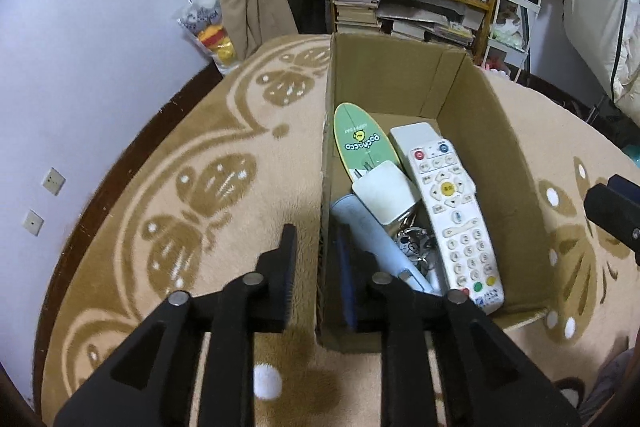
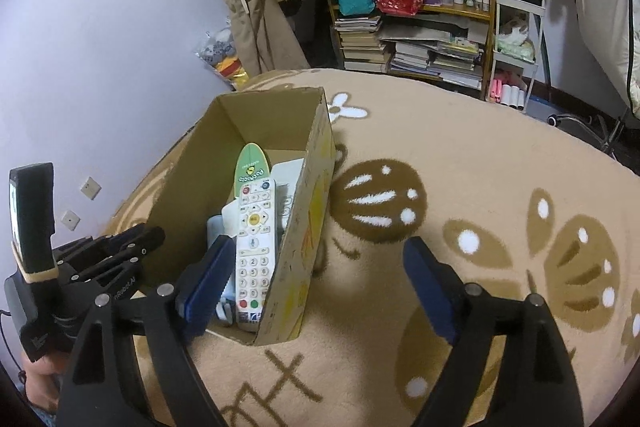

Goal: Organize rigid objects
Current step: 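Lift the right tool away while the left tool releases the box wall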

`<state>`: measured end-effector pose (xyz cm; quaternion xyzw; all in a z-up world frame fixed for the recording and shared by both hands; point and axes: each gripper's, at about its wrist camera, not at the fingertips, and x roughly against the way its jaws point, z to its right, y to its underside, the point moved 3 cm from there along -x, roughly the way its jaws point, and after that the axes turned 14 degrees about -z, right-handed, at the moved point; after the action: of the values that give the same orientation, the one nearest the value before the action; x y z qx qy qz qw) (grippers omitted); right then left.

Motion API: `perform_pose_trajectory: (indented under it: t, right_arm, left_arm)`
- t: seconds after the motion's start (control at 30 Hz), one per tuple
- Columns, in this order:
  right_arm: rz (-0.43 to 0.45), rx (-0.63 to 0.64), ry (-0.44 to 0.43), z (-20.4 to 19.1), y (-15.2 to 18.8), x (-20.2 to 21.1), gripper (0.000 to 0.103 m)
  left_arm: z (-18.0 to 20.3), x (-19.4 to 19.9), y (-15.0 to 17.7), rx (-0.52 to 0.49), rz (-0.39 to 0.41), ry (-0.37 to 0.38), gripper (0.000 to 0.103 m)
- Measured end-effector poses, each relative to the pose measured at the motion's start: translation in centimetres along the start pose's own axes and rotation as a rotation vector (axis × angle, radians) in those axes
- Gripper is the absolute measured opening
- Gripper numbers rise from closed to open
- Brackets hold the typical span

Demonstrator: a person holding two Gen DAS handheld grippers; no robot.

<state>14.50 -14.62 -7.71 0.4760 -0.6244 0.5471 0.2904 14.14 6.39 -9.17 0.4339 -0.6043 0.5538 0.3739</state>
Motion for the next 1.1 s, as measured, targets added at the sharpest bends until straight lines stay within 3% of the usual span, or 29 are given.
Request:
perform_pose_trajectory:
  t: [0.07,0.1,0.13,0.27,0.33,0.43,0.6,1.1]
  right_arm:
    - [0.007,0.009,0.012,0.0,0.1,0.6,0.098]
    - [0.018,0.017,0.017,-0.1,0.2,0.9,0.099]
    - [0.033,0.028,0.025,-0.2,0.2,1.4,0.099]
    - [0.053,0.033,0.049,0.1,0.5,2.9,0.102]
    - [0.064,0.031,0.050,0.3,0.7,3.6,0.103]
    - [0.088,0.035,0.052,0.5,1.2,5.0,0.103]
    - [0.118,0.039,0.058,1.0,2.1,6.9,0.103]
    - [0.295,0.041,0.068,1.8,5.7,13.9,0.103]
  left_arm:
    - [0.2,0.7,0.2,-0.008,0.015,-0.034,0.037]
    - [0.4,1.2,0.4,-0.012,0.029,-0.064,0.052]
    - [0.6,1.6,0.5,-0.013,0.041,-0.075,0.059]
    - [0.7,3.3,1.0,-0.008,0.066,-0.073,0.066]
    - [0.7,4.4,1.2,-0.002,0.092,-0.093,0.081]
    - [0.8,6.1,1.6,-0.001,0.128,-0.112,0.093]
    - [1.1,9.4,2.3,0.014,0.200,-0.118,0.100]
    - [1.1,16.3,5.9,0.086,0.350,-0.109,0.100]
